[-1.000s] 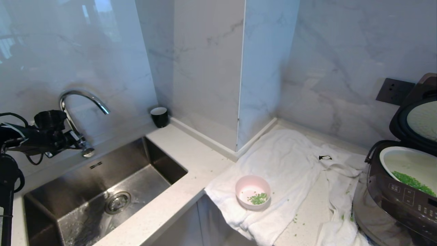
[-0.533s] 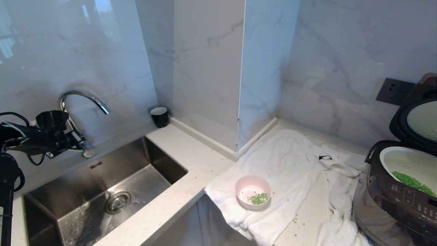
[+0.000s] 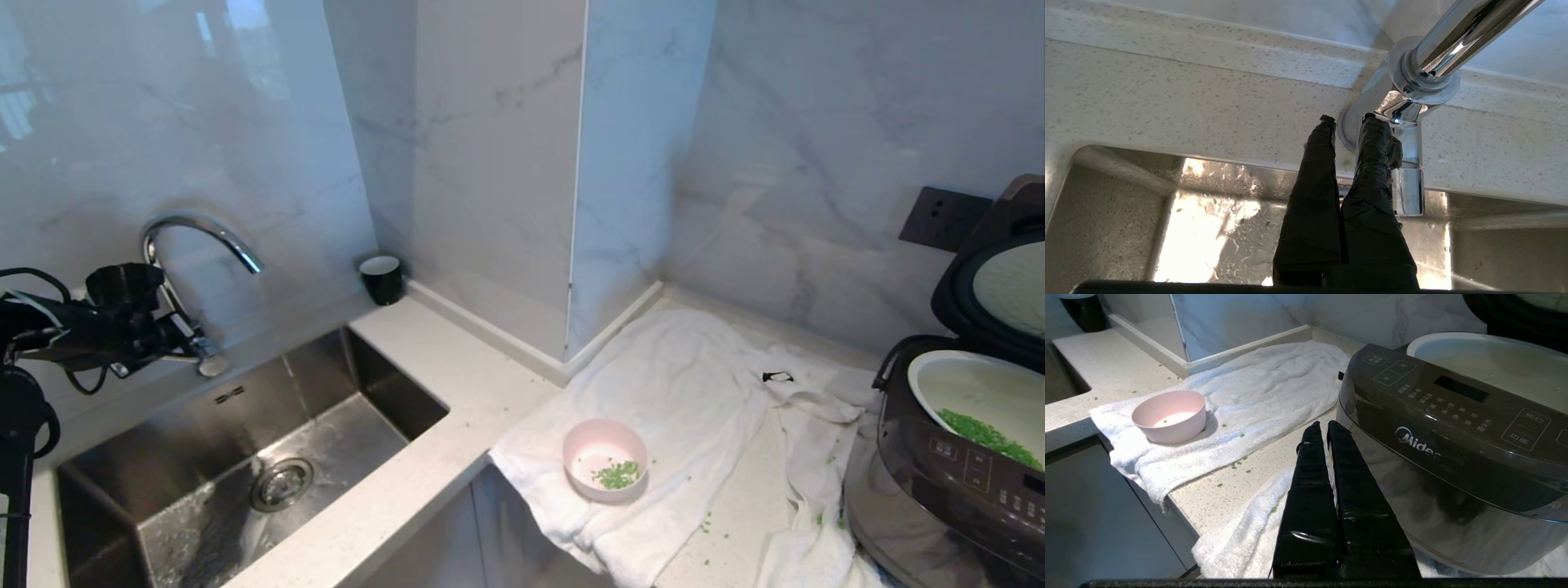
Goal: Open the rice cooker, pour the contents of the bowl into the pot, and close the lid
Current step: Turn on the tap
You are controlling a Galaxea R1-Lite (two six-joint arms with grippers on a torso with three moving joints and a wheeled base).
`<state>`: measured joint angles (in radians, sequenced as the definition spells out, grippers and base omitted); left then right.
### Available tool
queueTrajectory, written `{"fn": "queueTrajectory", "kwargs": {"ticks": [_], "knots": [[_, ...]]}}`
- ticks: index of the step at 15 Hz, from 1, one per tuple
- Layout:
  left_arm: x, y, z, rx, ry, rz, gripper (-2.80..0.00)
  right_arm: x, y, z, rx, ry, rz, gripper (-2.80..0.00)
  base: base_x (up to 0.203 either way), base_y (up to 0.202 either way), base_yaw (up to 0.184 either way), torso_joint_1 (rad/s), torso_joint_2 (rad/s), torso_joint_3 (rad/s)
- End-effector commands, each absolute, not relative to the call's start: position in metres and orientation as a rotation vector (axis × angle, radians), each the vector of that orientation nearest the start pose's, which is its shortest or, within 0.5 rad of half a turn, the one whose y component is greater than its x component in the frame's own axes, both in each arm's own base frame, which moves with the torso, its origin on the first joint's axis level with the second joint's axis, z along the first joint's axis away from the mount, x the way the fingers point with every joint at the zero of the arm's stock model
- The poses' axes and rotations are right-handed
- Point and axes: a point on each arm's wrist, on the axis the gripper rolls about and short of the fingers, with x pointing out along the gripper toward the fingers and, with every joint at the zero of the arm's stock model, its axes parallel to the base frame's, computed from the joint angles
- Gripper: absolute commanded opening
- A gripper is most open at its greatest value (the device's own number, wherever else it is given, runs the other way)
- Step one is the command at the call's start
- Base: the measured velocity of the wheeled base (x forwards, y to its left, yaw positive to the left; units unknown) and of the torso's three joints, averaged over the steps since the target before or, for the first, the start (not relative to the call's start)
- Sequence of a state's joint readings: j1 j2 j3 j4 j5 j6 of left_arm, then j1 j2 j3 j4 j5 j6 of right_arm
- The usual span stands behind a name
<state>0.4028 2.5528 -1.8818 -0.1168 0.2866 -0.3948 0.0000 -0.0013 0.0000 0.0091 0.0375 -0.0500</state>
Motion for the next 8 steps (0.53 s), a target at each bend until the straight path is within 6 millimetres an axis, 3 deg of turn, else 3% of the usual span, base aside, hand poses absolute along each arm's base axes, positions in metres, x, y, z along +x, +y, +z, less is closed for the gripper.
{"fn": "queueTrajectory", "kwargs": {"ticks": [1,5,8], "knots": [[0.475,0.215,0.065,-0.405,0.41,0.787,-2.8,-0.023,0.001,0.075,-0.05,0.008,0.039,-2.8,0.0,0.0,0.0,0.0,0.0,0.0],[0.464,0.243,0.08,-0.418,0.357,0.831,-2.8,-0.023,0.001,0.075,-0.05,0.008,0.039,-2.8,0.0,0.0,0.0,0.0,0.0,0.0],[0.452,0.244,0.11,-0.436,0.303,0.839,-2.8,-0.023,0.001,0.075,-0.05,0.008,0.039,-2.8,0.0,0.0,0.0,0.0,0.0,0.0]]}}
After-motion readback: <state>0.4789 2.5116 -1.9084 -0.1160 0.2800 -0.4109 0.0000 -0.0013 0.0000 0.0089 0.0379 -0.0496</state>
